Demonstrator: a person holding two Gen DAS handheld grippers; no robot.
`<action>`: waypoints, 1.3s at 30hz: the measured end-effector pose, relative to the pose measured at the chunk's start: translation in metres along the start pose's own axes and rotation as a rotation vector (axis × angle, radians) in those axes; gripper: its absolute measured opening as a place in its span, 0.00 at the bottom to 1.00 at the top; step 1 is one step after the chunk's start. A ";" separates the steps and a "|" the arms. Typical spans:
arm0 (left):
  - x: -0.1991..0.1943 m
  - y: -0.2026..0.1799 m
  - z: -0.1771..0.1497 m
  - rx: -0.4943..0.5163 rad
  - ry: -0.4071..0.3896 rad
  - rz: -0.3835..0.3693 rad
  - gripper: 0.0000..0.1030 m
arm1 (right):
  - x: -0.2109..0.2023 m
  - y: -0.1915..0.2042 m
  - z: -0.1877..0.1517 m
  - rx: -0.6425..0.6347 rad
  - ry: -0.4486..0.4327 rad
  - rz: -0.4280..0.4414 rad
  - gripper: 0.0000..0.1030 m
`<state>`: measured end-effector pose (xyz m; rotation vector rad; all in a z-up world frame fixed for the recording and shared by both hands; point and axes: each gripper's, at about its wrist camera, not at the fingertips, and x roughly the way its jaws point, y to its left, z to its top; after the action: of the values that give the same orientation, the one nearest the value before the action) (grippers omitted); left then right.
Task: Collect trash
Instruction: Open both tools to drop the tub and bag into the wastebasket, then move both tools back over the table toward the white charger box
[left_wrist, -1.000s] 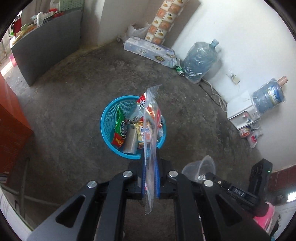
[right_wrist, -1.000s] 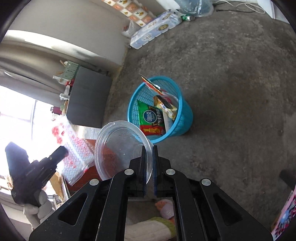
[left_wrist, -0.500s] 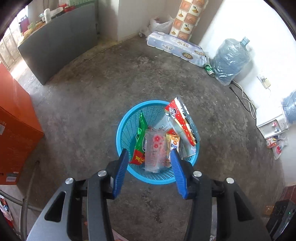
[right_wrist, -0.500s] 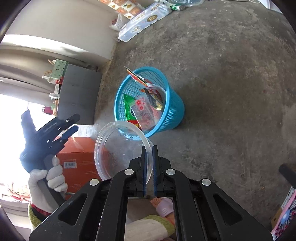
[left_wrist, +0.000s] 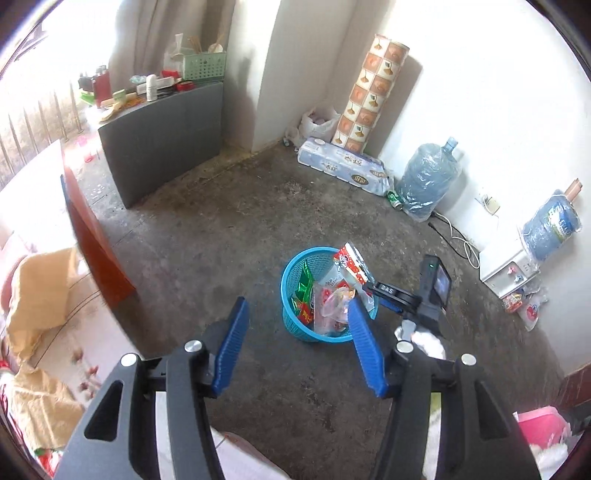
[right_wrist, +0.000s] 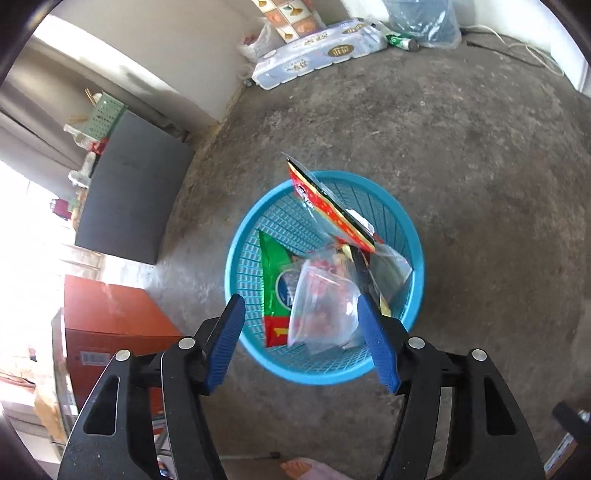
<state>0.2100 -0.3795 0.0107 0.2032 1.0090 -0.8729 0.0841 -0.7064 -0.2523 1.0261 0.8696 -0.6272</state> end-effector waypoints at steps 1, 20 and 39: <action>-0.012 0.010 -0.009 -0.021 -0.005 -0.003 0.53 | 0.009 0.003 0.001 -0.024 0.017 -0.021 0.59; -0.156 0.145 -0.126 -0.359 -0.228 0.071 0.53 | 0.024 0.027 -0.026 -0.308 0.016 -0.217 0.10; -0.218 0.209 -0.201 -0.522 -0.324 0.227 0.53 | -0.132 0.116 -0.109 -0.507 -0.032 0.172 0.45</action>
<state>0.1774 -0.0191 0.0286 -0.2567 0.8559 -0.3972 0.0723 -0.5531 -0.1133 0.6196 0.8447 -0.2537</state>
